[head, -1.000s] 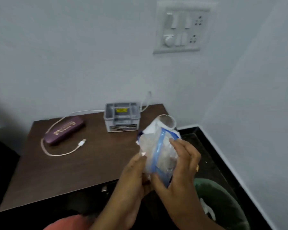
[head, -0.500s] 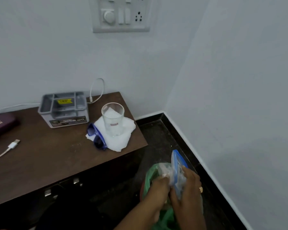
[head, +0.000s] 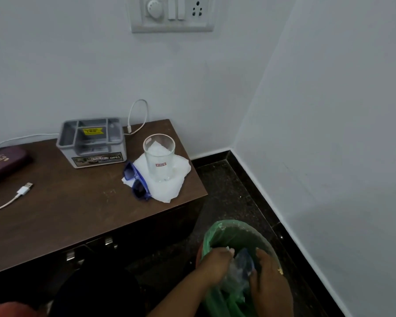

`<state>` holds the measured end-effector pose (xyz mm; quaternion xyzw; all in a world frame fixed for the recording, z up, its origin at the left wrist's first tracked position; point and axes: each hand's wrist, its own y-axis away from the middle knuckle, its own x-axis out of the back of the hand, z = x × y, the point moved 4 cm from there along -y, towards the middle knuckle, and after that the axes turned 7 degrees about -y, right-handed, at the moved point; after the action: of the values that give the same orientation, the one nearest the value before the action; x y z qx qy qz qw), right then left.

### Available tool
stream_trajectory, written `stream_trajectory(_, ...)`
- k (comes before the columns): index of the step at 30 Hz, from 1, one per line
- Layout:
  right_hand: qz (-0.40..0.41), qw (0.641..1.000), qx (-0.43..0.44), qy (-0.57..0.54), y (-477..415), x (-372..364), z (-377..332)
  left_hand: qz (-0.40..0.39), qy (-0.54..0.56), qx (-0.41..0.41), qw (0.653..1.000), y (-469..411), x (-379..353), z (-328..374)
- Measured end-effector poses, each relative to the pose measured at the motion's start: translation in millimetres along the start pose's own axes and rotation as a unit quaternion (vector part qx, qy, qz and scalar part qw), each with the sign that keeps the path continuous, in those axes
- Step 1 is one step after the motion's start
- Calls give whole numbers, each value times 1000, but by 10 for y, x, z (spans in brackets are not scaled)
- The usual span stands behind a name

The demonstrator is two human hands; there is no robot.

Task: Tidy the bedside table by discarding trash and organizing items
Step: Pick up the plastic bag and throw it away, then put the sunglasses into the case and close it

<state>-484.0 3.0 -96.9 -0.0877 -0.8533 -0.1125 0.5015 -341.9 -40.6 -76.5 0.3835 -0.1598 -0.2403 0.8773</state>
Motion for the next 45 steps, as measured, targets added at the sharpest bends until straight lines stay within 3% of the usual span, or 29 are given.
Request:
stream_trajectory(7,67,985,149,-63,-152,334,-1083,70,182,-119,974,588,697,457)
stream_trajectory(12,38,943,263,-203,-197,288,-2116,220,238,-208,923,1052,1591,352)
stream_trajectory(16,-5,932,236,-276,-308,-40,-2668,363,236,-204,878,1027,2347,10)
stream_trajectory(19,-38,944,196,-264,-377,-312,-2914,424,154,-171,876,742,2768,-208)
stream_trajectory(24,-39,972,140,-187,-432,-587,-3036,374,-31,-146,915,375,2915,-285)
stream_trajectory(28,-43,977,138,-154,-458,-674,-3019,347,-85,-204,911,300,2855,-287)
stream_trajectory(33,-31,970,158,-182,-522,-769,-2944,339,-38,-210,916,195,2877,-354)
stream_trajectory(36,-49,961,191,-191,-515,-747,-2989,341,56,-201,917,262,2896,-405)
stream_trajectory(39,-71,945,234,-218,-500,-745,-3114,393,158,-177,888,431,3002,-556)
stream_trajectory(45,-122,926,281,-219,-606,-881,-3502,484,207,-110,843,729,3199,-982)
